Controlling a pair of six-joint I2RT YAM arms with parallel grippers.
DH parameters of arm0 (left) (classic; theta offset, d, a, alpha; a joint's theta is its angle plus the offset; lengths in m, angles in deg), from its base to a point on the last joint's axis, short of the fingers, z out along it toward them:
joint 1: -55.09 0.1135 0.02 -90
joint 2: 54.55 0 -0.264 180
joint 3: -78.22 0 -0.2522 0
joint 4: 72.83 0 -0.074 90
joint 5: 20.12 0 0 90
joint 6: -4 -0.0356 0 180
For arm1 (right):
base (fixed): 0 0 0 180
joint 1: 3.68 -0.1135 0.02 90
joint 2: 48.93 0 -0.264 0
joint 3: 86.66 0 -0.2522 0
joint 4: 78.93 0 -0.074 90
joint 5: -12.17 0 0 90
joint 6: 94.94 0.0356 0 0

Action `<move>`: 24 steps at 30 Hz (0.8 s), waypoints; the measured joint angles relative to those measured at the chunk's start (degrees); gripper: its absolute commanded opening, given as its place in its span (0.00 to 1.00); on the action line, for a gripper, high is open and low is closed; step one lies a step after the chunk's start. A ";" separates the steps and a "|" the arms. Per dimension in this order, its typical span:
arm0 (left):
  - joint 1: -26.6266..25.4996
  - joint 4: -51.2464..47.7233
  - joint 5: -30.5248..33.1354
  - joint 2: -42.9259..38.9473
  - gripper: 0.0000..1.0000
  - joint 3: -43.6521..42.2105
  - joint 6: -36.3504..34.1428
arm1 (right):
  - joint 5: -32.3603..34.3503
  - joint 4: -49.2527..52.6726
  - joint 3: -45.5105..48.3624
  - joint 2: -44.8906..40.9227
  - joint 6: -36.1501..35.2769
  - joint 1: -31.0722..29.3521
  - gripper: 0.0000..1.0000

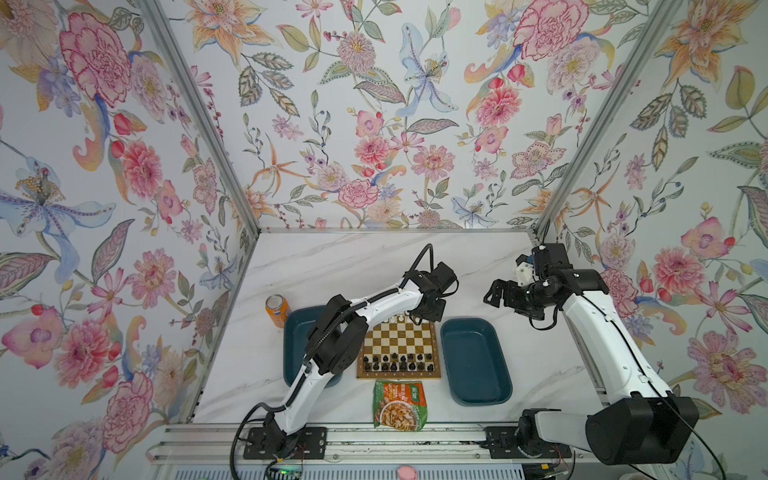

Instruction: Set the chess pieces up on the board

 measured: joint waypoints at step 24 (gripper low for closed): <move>21.79 18.88 25.66 -50.53 0.99 -30.36 -8.83 | 5.70 -4.68 -4.09 -2.54 -0.55 1.05 0.99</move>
